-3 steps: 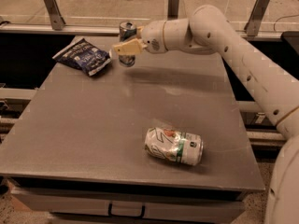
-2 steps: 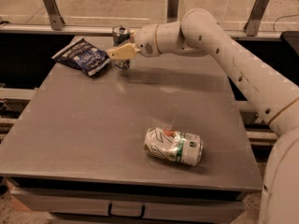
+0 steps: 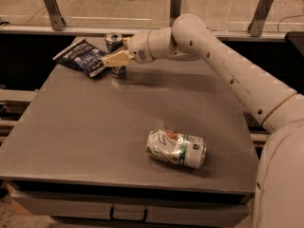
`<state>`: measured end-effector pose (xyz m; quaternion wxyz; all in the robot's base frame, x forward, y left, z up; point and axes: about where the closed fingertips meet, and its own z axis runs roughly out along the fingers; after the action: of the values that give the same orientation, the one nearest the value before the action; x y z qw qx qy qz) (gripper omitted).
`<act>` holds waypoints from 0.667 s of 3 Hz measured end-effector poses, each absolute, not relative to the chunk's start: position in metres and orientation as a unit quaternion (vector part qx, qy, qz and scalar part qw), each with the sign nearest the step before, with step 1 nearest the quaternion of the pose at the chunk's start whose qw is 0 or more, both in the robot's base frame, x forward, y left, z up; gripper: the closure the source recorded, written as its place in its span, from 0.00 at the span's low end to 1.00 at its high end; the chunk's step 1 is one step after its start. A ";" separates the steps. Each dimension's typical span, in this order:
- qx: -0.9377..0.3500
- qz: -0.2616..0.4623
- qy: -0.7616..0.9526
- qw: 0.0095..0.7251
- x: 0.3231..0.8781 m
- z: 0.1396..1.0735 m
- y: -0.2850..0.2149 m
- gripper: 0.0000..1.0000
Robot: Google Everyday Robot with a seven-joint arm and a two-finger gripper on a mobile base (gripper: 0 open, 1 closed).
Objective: Move redbull can near blue chip bag
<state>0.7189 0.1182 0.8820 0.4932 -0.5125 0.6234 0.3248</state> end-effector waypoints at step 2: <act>-0.520 0.325 0.622 0.487 0.717 0.875 0.126 0.12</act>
Offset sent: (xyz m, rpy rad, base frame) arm -0.0045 0.0148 -0.0152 -0.0301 -0.0035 0.0230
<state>0.7169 0.1260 0.8754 0.4874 -0.5196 0.6222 0.3246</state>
